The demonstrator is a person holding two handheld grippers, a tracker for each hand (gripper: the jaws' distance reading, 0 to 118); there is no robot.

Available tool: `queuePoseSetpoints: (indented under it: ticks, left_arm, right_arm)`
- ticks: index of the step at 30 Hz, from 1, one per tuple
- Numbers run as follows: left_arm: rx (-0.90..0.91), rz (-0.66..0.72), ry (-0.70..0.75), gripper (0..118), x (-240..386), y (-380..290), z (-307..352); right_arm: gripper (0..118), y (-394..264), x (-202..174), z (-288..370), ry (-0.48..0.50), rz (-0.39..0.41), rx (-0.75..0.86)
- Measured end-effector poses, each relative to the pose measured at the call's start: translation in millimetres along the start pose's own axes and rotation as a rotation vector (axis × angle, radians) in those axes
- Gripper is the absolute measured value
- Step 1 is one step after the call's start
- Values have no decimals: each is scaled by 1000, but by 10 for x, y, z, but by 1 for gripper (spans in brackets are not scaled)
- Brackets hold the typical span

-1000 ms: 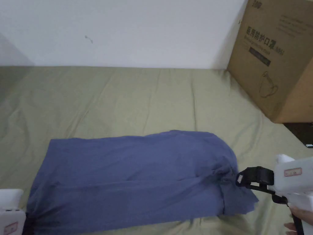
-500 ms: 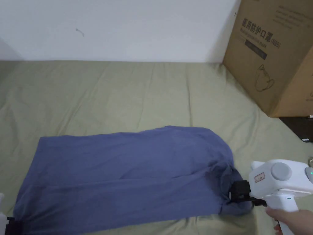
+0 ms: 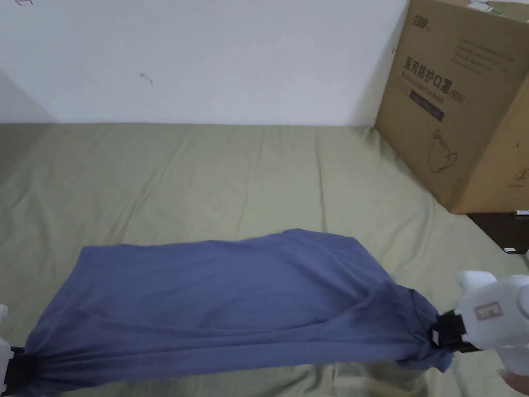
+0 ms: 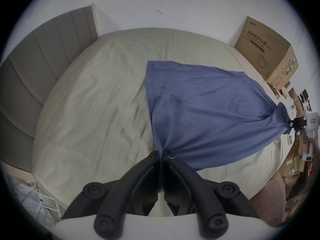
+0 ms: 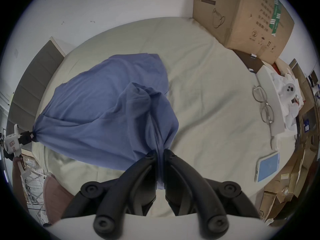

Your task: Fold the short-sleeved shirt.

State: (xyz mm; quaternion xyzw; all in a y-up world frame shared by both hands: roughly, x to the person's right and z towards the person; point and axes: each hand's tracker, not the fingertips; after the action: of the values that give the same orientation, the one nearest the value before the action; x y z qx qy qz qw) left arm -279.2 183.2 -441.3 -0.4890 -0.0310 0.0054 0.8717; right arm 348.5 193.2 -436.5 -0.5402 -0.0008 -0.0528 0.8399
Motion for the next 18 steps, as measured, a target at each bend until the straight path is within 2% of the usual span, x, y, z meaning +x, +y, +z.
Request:
queuePoseSetpoints:
  ticks: [5,11,14,15,16,17,18]
  left_arm:
    - [-86,-2,-70,3,-102,-344,307]
    - [-184,35,-125,3,-244,-823,45]
    - [-210,144,-166,6,-330,-897,-114]
    - [-216,167,-161,17,-359,-904,-124]
    - [-214,166,-154,42,-388,-916,-128]
    - [-209,169,-163,85,-397,-924,-104]
    - [-179,181,-170,99,-421,-926,-52]
  right_arm:
    - [7,-682,13,359,79,-137,-51]
    - [7,-1151,151,-15,98,-212,-125]
    - [9,-1128,124,-171,80,-226,-156]
    - [16,-1119,96,-158,55,-207,-156]
    - [35,-1102,71,-124,19,-178,-146]
    - [77,-1085,43,-81,-6,-158,-136]
    - [96,-1053,42,-24,-12,-151,-115]
